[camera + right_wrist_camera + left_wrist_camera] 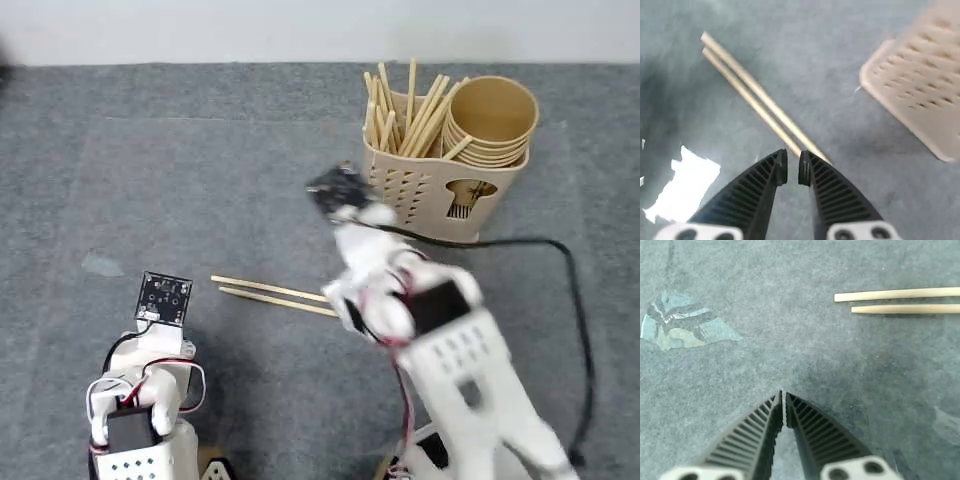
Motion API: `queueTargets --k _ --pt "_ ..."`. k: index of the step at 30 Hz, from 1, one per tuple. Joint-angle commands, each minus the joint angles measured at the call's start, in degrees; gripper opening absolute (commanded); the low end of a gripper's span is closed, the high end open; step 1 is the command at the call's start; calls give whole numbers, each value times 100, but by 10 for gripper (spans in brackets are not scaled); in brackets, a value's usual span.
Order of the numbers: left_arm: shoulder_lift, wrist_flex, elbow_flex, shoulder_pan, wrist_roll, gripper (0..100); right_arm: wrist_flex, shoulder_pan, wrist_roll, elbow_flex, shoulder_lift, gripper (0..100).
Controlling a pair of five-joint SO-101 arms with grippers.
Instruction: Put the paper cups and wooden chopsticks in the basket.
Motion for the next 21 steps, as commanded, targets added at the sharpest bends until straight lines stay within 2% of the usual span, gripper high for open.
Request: queueTargets --k 1,12,14,19,21 --pt "-88 44 -40 0 35 15 136 -356 325 -914 1429 71" --pt "-88 44 -40 0 35 15 -163 -971 1389 -2435 4453 80" --pt "-88 44 -40 0 35 15 -163 -1059 1389 -2541 4708 126" --pt "-88 44 -40 0 35 15 -163 -1095 1363 -2549 4919 342" --pt "-88 44 -40 0 35 15 -154 -1095 1345 -2532 4927 392"
